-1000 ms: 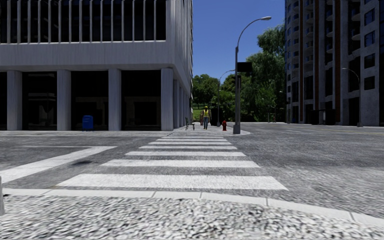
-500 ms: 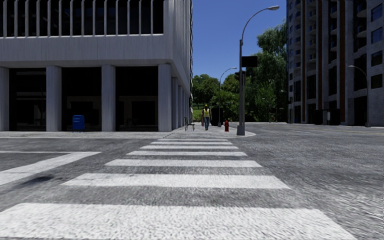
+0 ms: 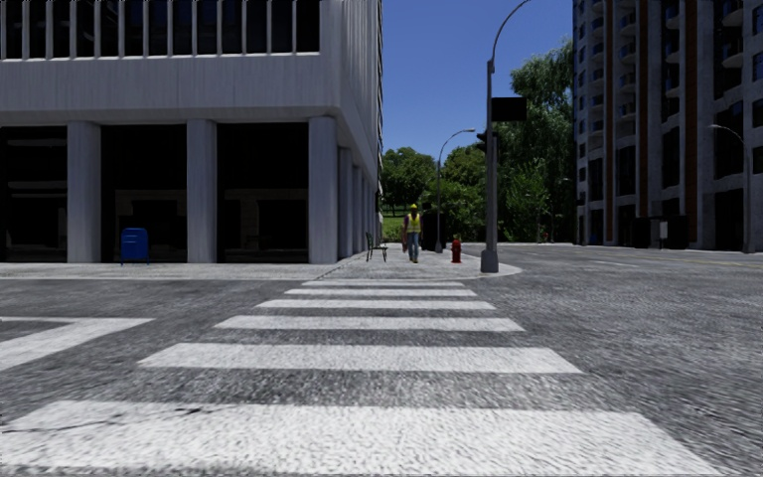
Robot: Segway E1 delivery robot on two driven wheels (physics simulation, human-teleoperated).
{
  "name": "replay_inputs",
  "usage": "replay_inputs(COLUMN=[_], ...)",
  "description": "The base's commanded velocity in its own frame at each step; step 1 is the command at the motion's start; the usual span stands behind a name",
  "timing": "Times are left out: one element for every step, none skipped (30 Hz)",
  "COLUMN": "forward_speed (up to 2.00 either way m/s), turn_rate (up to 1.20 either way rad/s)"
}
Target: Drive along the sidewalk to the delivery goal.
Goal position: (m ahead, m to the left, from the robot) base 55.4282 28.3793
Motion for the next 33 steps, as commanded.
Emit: replay_inputs(forward_speed=[2.0, 2.0, 2.0, 2.0, 2.0, 2.0, 2.0, 2.0, 2.0, 2.0, 2.0, 2.0, 2.0, 2.0, 2.0, 2.0, 2.0, 2.0, 2.0, 2.0, 2.0, 2.0, 2.0, 2.0, 2.0, 2.0, 2.0, 2.0, 2.0, 2.0, 2.0, 2.0, 2.0], turn_rate=[0.14, 0.24, 0.24, 0.27, 0.24, 0.24, 0.09, 0.01, 0.0, 0.0, 0.0, 0.0, 0.0, 0.0, 0.0, 0.01, 0.09, 0.09, 0.13, 0.14, 0.16, 0.16, 0.19, 0.2, 0.2, 0.2, 0.2, 0.2, 0.2, 0.2, 0.21, 0.23, 0.32])
